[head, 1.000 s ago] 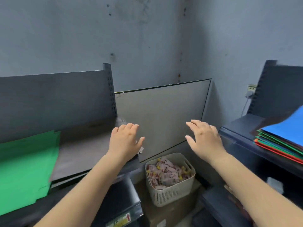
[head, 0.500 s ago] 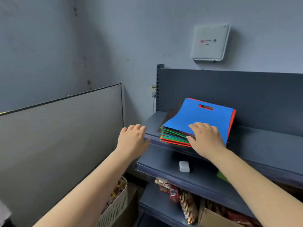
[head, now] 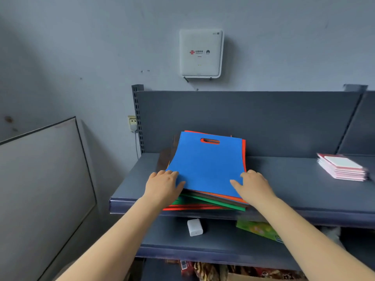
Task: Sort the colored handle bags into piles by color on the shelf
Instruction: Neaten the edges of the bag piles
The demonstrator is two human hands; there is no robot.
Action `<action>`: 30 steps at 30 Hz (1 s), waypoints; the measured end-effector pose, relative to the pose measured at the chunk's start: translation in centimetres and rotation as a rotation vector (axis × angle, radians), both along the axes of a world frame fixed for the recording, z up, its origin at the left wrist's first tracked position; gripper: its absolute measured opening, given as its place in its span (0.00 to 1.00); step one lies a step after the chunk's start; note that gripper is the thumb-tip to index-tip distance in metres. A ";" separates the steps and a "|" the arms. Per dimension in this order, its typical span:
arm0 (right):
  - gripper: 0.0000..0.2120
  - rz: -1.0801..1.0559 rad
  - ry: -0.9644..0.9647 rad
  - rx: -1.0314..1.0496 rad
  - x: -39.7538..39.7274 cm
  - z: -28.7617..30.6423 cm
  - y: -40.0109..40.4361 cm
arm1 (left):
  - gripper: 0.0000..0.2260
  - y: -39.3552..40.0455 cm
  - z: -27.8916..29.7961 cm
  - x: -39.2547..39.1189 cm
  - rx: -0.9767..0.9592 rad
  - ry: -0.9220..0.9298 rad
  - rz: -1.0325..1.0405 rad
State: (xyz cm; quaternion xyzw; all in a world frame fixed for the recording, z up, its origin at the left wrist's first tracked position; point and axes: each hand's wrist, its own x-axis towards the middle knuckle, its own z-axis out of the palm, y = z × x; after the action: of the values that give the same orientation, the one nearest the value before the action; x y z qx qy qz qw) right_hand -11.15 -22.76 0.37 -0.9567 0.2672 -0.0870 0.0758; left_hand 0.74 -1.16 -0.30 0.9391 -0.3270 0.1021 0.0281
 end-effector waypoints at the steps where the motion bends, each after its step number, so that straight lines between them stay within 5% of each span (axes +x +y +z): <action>1: 0.21 -0.034 -0.015 0.016 0.3 -0.1 -0.2 | 0.19 -0.3 -0.3 0.5 -0.006 0.013 -0.012; 9: 0.23 -0.273 -0.174 0.330 1.3 -0.7 -2.6 | 0.22 -1.7 -2.0 2.5 -0.112 0.069 -0.147; 16: 0.20 -0.260 -0.345 0.325 1.0 -0.5 -4.3 | 0.20 -3.0 -1.7 3.5 -0.129 0.151 -0.278; 25: 0.05 -0.276 -0.561 0.343 -0.7 -1.1 -6.7 | 0.23 -2.2 -0.8 7.2 -0.290 0.308 0.225; 30: 0.10 -0.218 -0.687 0.420 -1.7 -1.3 -7.4 | 0.11 -0.8 0.3 7.8 -0.464 0.306 0.347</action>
State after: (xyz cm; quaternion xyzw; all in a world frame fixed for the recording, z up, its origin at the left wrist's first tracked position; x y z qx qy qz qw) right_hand -12.90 -30.11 -0.97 -0.8019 0.3379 -0.3522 0.3445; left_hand 8.54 -1.92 -0.05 0.9537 -0.1222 0.0350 0.2726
